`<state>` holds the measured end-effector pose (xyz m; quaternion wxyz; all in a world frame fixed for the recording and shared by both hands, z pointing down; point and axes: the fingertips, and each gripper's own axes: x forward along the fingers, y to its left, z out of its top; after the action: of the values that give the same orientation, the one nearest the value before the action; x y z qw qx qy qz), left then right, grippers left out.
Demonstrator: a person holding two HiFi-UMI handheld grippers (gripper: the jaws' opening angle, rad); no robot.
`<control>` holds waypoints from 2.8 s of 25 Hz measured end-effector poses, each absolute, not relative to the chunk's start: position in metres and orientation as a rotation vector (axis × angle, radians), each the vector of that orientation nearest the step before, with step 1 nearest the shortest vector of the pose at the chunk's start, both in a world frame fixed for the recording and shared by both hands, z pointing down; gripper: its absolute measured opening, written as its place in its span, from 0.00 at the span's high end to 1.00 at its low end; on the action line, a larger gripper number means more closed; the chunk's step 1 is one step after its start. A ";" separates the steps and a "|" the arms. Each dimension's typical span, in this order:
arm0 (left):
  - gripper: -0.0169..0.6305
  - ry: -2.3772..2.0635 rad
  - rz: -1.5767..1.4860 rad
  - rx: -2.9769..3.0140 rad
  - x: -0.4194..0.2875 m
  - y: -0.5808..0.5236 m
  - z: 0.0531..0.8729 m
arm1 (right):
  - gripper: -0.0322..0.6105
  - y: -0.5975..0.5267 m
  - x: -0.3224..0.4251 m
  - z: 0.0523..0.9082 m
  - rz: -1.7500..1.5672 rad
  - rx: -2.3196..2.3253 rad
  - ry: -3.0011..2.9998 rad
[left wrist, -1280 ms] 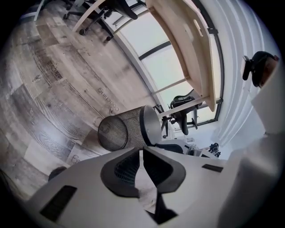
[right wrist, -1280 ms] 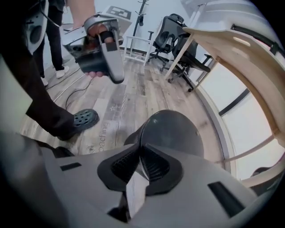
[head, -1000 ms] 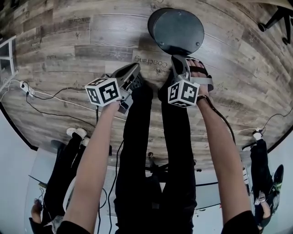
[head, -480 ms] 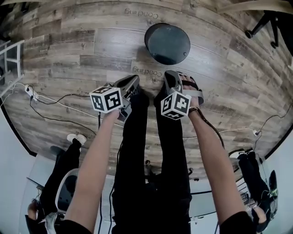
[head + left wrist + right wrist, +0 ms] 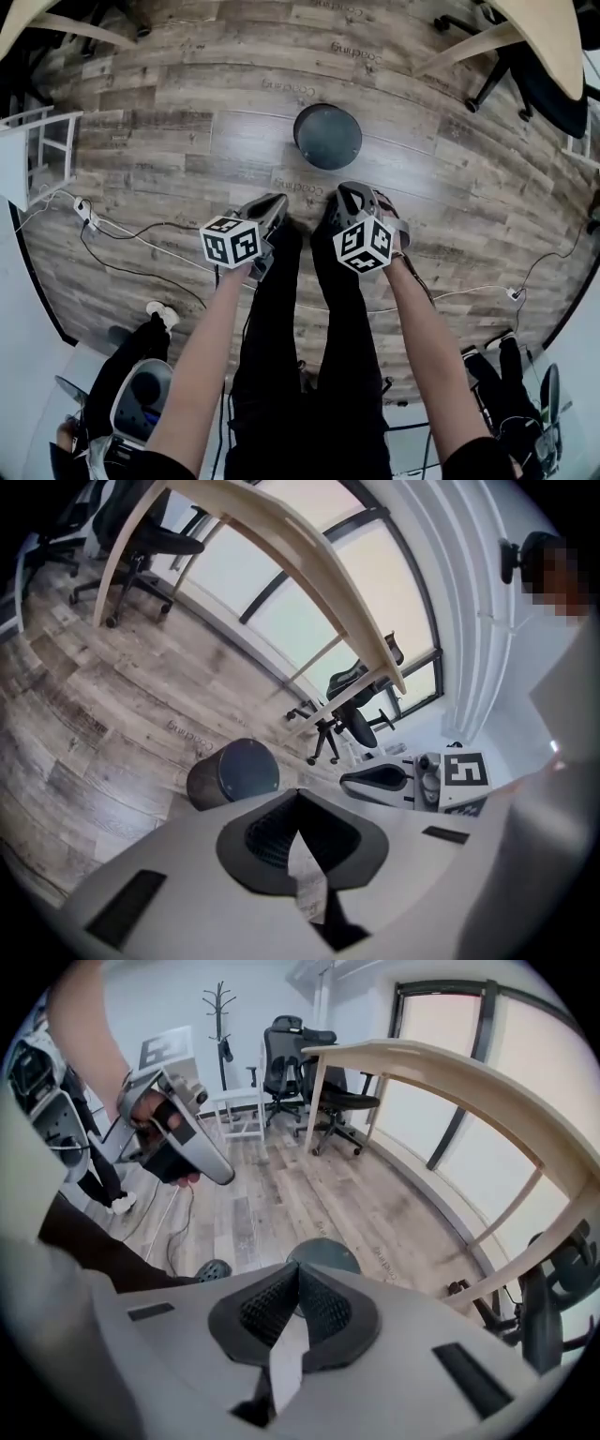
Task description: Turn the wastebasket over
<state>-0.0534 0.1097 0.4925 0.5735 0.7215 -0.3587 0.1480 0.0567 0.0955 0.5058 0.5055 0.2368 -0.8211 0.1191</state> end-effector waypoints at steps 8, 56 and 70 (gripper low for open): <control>0.95 -0.933 0.327 1.788 -0.041 0.099 0.384 | 0.90 0.087 0.061 0.390 0.436 0.721 -2.087; 0.95 -1.299 0.027 2.559 0.015 0.005 -0.094 | 0.90 0.005 0.163 -0.063 0.356 1.272 -2.725; 0.95 -1.314 0.040 2.532 0.013 0.011 -0.093 | 0.90 0.012 0.162 -0.072 0.314 1.284 -2.733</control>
<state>0.0127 0.0110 -0.0930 0.1440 0.8783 -0.4557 0.0139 0.1616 0.0124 -0.0716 0.0531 0.4223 -0.8990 0.1032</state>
